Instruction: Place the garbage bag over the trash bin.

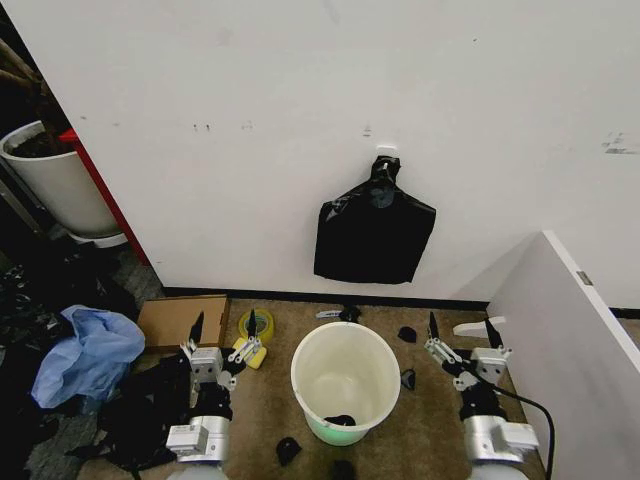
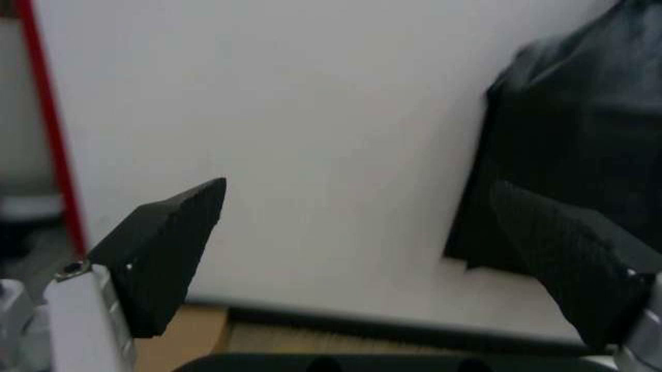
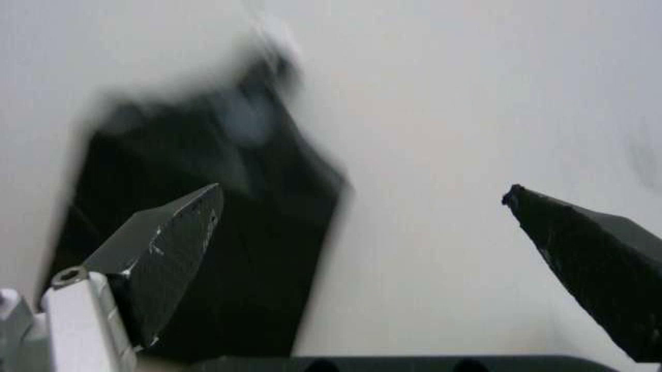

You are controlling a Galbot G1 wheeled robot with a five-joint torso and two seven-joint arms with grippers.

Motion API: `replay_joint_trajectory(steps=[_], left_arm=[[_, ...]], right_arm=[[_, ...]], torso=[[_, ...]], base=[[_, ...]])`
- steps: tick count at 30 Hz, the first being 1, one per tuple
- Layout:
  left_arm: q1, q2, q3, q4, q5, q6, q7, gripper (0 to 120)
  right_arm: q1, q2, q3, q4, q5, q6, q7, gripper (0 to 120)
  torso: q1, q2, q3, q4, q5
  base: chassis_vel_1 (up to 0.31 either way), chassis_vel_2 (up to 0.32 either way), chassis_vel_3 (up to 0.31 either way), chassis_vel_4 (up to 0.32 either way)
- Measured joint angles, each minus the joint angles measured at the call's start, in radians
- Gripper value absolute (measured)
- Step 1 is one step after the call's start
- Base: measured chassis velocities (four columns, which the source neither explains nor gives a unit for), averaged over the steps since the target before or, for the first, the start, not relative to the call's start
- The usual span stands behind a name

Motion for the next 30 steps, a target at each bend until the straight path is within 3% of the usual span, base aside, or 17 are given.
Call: replay_joint_trajectory(steps=[1, 4, 6, 13, 15, 20, 23, 26, 28, 30], left_arm=[[-0.008, -0.003, -0.008, 0.004, 0.003, -0.072, 0.06, 100], [-0.029, -0.003, -0.018, -0.017, -0.054, -0.171, 0.148, 100], [-0.027, -0.002, -0.017, -0.027, -0.105, -0.157, 0.163, 100], [0.004, -0.018, -0.003, 0.006, -0.081, -0.113, 0.169, 100], [0.004, -0.017, -0.002, 0.009, -0.086, -0.112, 0.172, 100], [-0.027, 0.01, -0.001, -0.002, -0.34, -0.093, 0.238, 100], [-0.036, 0.021, -0.003, -0.002, -0.391, -0.086, 0.243, 100], [-0.048, 0.024, -0.019, 0.018, -0.335, -0.106, 0.245, 100], [-0.052, 0.018, -0.029, 0.034, -0.223, -0.112, 0.227, 100], [-0.054, 0.018, -0.032, 0.039, -0.189, -0.115, 0.223, 100]], right_arm=[[0.007, 0.002, -0.001, 0.005, -0.029, 0.054, -0.028, 100], [0.006, 0.005, -0.036, 0.058, 0.086, 0.019, -0.024, 100], [0.013, 0.007, -0.045, 0.056, 0.135, -0.037, 0.003, 100], [-0.022, -0.014, -0.071, 0.05, 0.304, -0.173, 0.047, 100], [-0.021, -0.018, -0.07, 0.049, 0.325, -0.174, 0.038, 100], [0.008, -0.011, -0.029, -0.017, 0.378, -0.064, -0.012, 100], [-0.003, -0.002, -0.026, -0.021, 0.433, -0.021, -0.037, 100], [-0.024, 0.008, -0.026, -0.013, 0.481, 0.003, -0.057, 100], [-0.026, 0.014, -0.024, -0.01, 0.424, 0.008, -0.044, 100], [-0.022, 0.017, -0.02, -0.014, 0.373, 0.02, -0.038, 100]], torso=[[0.0, 0.0, 0.0, 0.0, -0.0006], [0.0, 0.0, 0.0, -0.0007, -0.0009], [0.0, 0.0, 0.0, -0.0001, 0.0003], [0.0, 0.0, 0.0, -0.0003, -0.0003], [0.0, 0.0, 0.0, -0.0003, -0.0002], [0.0, 0.0, 0.0, -0.0002, -0.0002], [0.0, 0.0, 0.0, -0.0003, 0.0001], [0.0, 0.0, 0.0, -0.0003, -0.0004], [0.0, 0.0, 0.0, -0.0003, -0.0003], [0.0, 0.0, 0.0, -0.0003, -0.0004]], base=[[0.0, 0.0, 0.0, 0.0], [0.0, 0.0, 0.0, 0.0], [0.0, 0.0, 0.0, 0.0], [0.0, 0.0, 0.0, 0.0], [0.0, 0.0, 0.0, 0.0], [0.0, 0.0, 0.0, 0.0], [0.0, 0.0, 0.0, 0.0], [0.0, 0.0, 0.0, 0.0], [0.0, 0.0, 0.0, 0.0], [0.0, 0.0, 0.0, 0.0]])
